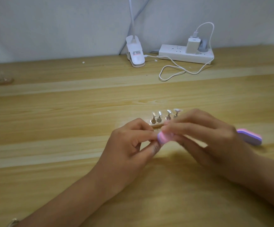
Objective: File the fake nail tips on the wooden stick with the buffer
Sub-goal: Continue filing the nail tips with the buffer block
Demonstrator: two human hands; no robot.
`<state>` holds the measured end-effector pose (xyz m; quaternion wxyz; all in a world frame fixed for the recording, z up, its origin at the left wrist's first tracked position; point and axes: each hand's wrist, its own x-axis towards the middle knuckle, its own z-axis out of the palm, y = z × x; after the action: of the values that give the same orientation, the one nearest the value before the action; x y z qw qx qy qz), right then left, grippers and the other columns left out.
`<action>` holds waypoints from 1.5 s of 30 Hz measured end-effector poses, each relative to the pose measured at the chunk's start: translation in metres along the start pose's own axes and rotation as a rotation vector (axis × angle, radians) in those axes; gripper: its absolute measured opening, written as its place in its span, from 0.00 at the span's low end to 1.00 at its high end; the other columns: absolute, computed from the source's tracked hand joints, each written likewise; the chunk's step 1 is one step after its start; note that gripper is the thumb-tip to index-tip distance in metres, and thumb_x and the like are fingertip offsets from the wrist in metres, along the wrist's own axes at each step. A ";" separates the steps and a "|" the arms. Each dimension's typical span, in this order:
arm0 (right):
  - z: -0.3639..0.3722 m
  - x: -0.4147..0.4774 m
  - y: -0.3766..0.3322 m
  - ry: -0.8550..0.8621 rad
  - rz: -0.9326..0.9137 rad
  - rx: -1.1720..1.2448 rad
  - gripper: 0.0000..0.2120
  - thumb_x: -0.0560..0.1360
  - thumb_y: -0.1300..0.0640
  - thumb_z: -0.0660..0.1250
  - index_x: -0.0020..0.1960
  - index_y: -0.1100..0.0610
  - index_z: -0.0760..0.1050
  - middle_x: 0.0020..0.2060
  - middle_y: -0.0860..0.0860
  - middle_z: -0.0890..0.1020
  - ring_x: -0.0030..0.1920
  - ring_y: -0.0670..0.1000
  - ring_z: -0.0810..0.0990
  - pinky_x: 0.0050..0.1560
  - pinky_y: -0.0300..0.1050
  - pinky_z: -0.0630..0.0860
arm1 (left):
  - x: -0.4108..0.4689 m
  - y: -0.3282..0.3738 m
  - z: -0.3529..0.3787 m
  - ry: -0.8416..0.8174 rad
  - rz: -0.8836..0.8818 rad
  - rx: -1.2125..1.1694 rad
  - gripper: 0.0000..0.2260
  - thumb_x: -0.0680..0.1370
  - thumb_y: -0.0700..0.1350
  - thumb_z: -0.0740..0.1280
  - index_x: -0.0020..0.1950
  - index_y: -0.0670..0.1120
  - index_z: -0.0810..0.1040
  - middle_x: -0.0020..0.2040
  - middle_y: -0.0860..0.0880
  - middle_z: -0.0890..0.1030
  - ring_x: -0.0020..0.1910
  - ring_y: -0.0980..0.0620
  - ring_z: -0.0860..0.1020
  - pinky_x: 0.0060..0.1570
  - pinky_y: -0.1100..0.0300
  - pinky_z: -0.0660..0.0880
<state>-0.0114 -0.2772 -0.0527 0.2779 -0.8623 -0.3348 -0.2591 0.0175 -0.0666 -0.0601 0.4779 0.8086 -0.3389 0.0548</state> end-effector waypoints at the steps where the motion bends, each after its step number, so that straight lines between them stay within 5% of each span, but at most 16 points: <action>1: 0.003 -0.001 -0.003 -0.017 -0.026 0.011 0.08 0.79 0.66 0.67 0.54 0.62 0.84 0.51 0.55 0.84 0.52 0.53 0.82 0.56 0.45 0.77 | 0.000 0.000 0.000 -0.015 0.005 -0.001 0.04 0.75 0.45 0.71 0.44 0.47 0.86 0.39 0.53 0.77 0.27 0.65 0.68 0.31 0.75 0.59; 27: -0.004 0.000 0.000 0.096 0.057 0.025 0.06 0.78 0.66 0.69 0.54 0.62 0.82 0.52 0.56 0.83 0.54 0.54 0.83 0.56 0.51 0.78 | -0.001 0.007 -0.005 -0.045 -0.057 -0.217 0.06 0.76 0.44 0.69 0.47 0.47 0.86 0.43 0.52 0.82 0.23 0.59 0.62 0.27 0.68 0.60; 31: 0.001 -0.003 -0.007 0.072 -0.057 0.030 0.08 0.78 0.66 0.66 0.54 0.63 0.82 0.53 0.57 0.82 0.52 0.56 0.83 0.55 0.50 0.78 | -0.001 0.008 -0.004 -0.059 -0.052 -0.218 0.07 0.76 0.44 0.69 0.50 0.48 0.86 0.44 0.50 0.82 0.28 0.41 0.72 0.27 0.62 0.62; 34: -0.004 -0.001 0.002 0.109 -0.002 -0.022 0.06 0.78 0.67 0.68 0.54 0.63 0.82 0.51 0.56 0.83 0.53 0.56 0.83 0.54 0.53 0.78 | -0.001 0.006 -0.004 -0.039 -0.080 -0.247 0.06 0.77 0.43 0.69 0.47 0.47 0.86 0.44 0.49 0.83 0.28 0.39 0.71 0.26 0.60 0.63; 40: 0.002 -0.003 -0.007 0.104 -0.122 -0.027 0.14 0.75 0.70 0.69 0.58 0.59 0.79 0.52 0.56 0.83 0.53 0.53 0.82 0.57 0.45 0.77 | 0.000 0.008 -0.002 -0.075 -0.070 -0.262 0.06 0.78 0.43 0.69 0.48 0.44 0.85 0.44 0.49 0.84 0.43 0.45 0.81 0.40 0.44 0.75; 45: -0.003 -0.001 0.000 0.166 -0.051 -0.030 0.12 0.76 0.68 0.70 0.57 0.58 0.78 0.50 0.57 0.83 0.53 0.55 0.83 0.54 0.51 0.79 | -0.001 0.011 -0.004 -0.068 -0.146 -0.350 0.06 0.77 0.43 0.68 0.47 0.46 0.85 0.41 0.51 0.85 0.37 0.55 0.81 0.38 0.54 0.77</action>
<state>-0.0130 -0.2798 -0.0512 0.2851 -0.8331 -0.3286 -0.3416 0.0109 -0.0660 -0.0506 0.6022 0.7369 -0.2996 -0.0672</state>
